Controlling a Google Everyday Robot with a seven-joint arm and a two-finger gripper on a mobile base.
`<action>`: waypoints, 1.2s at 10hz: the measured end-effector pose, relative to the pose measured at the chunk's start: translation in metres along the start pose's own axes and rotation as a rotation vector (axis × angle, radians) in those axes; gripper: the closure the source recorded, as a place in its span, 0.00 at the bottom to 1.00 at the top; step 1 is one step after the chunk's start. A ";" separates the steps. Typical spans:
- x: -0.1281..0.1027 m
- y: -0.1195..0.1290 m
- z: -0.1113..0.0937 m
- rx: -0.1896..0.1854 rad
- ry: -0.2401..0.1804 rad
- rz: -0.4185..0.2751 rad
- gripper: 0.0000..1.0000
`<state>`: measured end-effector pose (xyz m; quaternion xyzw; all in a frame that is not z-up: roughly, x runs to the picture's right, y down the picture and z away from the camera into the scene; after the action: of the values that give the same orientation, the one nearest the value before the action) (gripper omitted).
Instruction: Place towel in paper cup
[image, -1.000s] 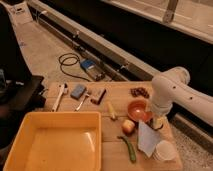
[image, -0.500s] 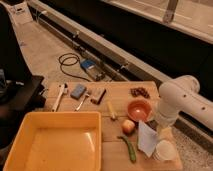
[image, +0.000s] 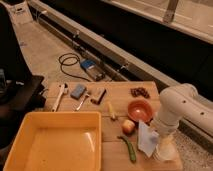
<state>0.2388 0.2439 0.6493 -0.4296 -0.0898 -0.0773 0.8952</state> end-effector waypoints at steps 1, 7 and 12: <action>0.001 0.002 0.005 -0.012 -0.008 0.005 0.35; 0.001 -0.011 0.023 -0.036 -0.052 0.004 0.35; 0.002 -0.020 0.025 -0.002 -0.068 0.014 0.54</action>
<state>0.2339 0.2513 0.6805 -0.4334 -0.1171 -0.0565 0.8918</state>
